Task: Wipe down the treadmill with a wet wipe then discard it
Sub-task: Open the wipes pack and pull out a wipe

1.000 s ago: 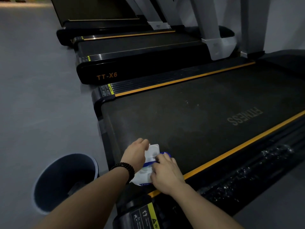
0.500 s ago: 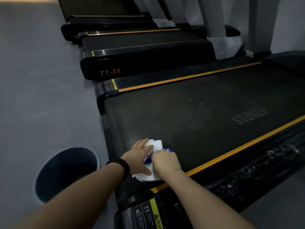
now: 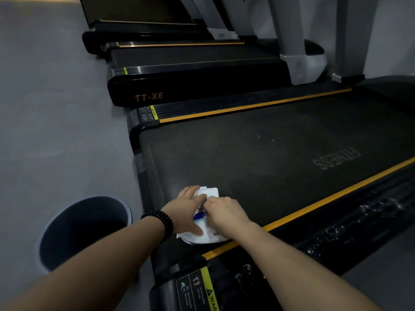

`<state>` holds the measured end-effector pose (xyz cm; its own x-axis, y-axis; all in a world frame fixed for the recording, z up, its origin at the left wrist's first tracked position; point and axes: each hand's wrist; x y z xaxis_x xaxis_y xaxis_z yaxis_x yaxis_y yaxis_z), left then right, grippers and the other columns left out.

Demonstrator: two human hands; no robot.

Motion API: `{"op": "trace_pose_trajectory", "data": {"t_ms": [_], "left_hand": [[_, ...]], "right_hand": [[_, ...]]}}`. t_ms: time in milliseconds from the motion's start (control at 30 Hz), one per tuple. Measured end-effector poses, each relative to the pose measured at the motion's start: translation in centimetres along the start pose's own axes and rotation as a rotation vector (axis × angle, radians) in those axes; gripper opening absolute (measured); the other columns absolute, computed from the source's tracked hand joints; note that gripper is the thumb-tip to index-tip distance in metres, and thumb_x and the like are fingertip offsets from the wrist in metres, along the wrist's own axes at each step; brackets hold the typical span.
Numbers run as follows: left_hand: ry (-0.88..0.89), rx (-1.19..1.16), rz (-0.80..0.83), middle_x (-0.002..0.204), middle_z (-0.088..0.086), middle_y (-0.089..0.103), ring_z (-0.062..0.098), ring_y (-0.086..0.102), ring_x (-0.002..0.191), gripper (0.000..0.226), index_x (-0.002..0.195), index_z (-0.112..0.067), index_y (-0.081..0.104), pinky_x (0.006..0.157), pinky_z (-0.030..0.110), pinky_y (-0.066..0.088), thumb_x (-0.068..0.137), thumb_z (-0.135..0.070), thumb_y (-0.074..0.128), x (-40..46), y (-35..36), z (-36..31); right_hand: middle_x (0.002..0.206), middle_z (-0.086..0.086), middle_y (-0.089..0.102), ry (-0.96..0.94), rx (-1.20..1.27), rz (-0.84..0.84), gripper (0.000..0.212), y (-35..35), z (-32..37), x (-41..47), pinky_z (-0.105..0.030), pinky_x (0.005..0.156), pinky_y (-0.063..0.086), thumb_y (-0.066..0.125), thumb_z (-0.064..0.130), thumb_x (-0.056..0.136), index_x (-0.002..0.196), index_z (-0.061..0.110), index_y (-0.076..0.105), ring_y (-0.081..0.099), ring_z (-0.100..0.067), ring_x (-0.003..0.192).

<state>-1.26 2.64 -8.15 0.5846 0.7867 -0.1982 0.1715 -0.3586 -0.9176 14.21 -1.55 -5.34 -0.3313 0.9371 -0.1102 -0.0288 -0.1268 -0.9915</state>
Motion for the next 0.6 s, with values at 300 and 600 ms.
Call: {"op": "trace_pose_trajectory", "data": {"t_ms": [300,600], "left_hand": [[-0.017,-0.003,0.005,0.161,0.003,0.008,0.022,0.004,0.146,0.086,0.14,-0.023,0.036,0.112,0.04,0.028,0.07,-0.043,0.082,0.0,0.1,0.1],[-0.032,0.008,0.033,0.162,0.002,0.006,0.022,0.003,0.147,0.095,0.145,-0.025,0.031,0.114,0.045,0.03,0.068,-0.047,0.082,0.2,0.2,0.5]], "right_hand": [[0.11,-0.005,0.067,0.004,0.087,0.099,0.022,-0.6,-0.5,0.1,-0.037,0.067,0.044,0.052,0.018,0.093,0.11,0.02,0.066,0.062,-0.03,0.094],[0.107,-0.008,0.069,0.037,0.059,0.09,0.022,-0.4,0.0,0.2,-0.034,0.066,0.035,0.053,0.019,0.092,0.11,0.016,0.065,0.062,-0.032,0.095]]}}
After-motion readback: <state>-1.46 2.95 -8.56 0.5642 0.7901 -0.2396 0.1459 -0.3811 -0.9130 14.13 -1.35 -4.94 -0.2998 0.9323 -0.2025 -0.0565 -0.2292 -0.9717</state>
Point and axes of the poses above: each hand's wrist, its own x-axis towards the middle knuckle, its own y-axis out of the palm, z = x × y
